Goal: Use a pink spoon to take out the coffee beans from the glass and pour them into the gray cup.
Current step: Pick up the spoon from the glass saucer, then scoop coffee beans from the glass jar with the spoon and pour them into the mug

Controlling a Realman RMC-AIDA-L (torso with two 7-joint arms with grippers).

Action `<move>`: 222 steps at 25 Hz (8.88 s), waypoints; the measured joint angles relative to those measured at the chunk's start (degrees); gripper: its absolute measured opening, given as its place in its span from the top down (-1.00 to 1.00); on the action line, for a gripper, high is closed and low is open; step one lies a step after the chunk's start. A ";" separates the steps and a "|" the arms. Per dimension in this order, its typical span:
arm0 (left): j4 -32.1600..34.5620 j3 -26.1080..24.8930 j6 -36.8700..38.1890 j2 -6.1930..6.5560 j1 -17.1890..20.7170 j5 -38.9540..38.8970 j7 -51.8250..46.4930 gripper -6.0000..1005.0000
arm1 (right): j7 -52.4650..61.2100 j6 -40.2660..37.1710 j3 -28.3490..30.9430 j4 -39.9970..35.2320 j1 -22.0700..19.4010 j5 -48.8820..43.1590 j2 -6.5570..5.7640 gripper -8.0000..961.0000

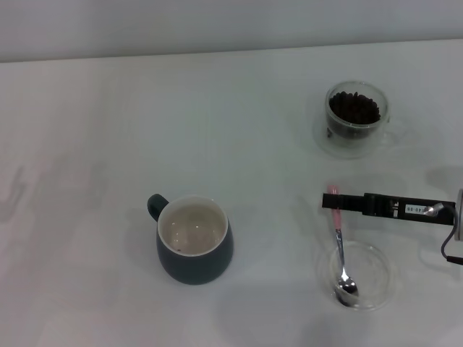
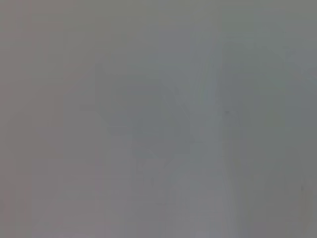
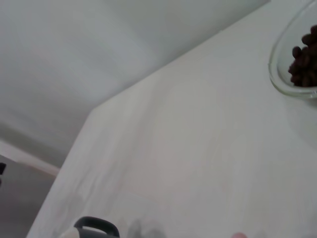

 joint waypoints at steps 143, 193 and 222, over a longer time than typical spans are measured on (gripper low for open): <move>-1.00 -2.54 -1.34 -0.31 -1.87 0.13 3.03 -0.50 | 2.41 -14.06 -10.38 5.22 4.40 43.92 1.66 0.68; -3.30 -2.34 -1.50 -0.35 -2.40 0.42 4.39 -0.50 | -23.49 -2.04 -13.08 28.23 19.44 38.82 1.86 0.68; -3.89 -2.62 -1.49 -0.35 -2.57 0.14 4.48 -0.51 | -31.77 12.35 -5.87 22.91 12.95 29.87 1.65 0.68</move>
